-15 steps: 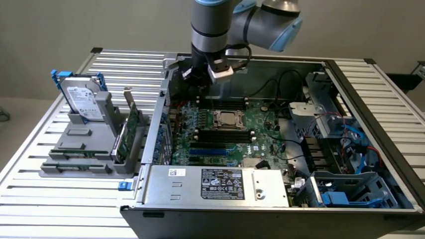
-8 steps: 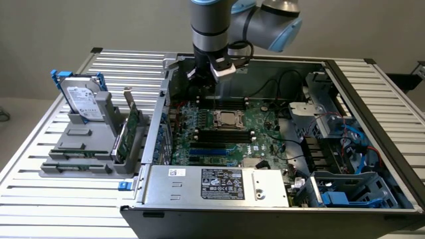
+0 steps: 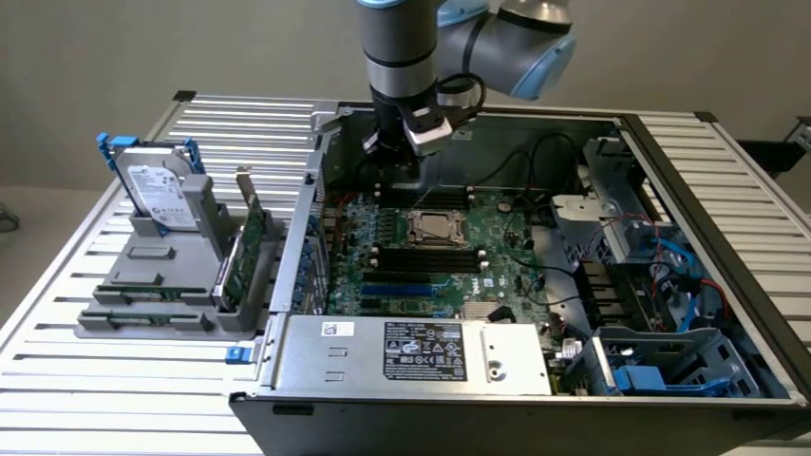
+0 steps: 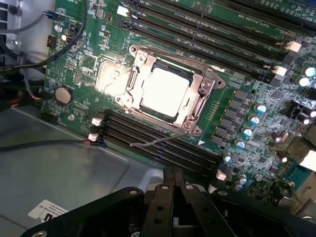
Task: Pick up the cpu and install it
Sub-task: 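Close the cpu cover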
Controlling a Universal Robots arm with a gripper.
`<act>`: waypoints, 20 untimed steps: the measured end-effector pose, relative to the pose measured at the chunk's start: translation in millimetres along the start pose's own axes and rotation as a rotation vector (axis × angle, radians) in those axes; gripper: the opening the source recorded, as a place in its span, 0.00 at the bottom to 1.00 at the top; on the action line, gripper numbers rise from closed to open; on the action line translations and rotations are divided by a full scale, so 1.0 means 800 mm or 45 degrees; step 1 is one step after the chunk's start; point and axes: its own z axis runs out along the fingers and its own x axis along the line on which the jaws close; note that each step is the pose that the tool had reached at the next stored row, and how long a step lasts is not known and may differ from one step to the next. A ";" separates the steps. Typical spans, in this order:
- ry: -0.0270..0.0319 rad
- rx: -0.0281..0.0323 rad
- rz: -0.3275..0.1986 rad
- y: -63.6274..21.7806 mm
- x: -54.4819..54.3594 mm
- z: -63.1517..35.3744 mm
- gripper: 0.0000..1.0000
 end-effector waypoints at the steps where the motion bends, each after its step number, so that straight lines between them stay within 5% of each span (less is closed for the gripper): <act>1: 0.0064 -0.0049 0.003 0.000 0.000 0.000 0.11; 4: 0.0204 -0.0183 0.011 0.001 -0.001 0.004 0.11; 8: 0.0241 -0.0316 0.024 0.002 -0.002 0.010 0.11; 16: 0.0091 -0.0774 0.022 0.005 -0.004 0.019 0.11; 20: 0.0062 -0.0847 0.021 0.007 -0.006 0.027 0.11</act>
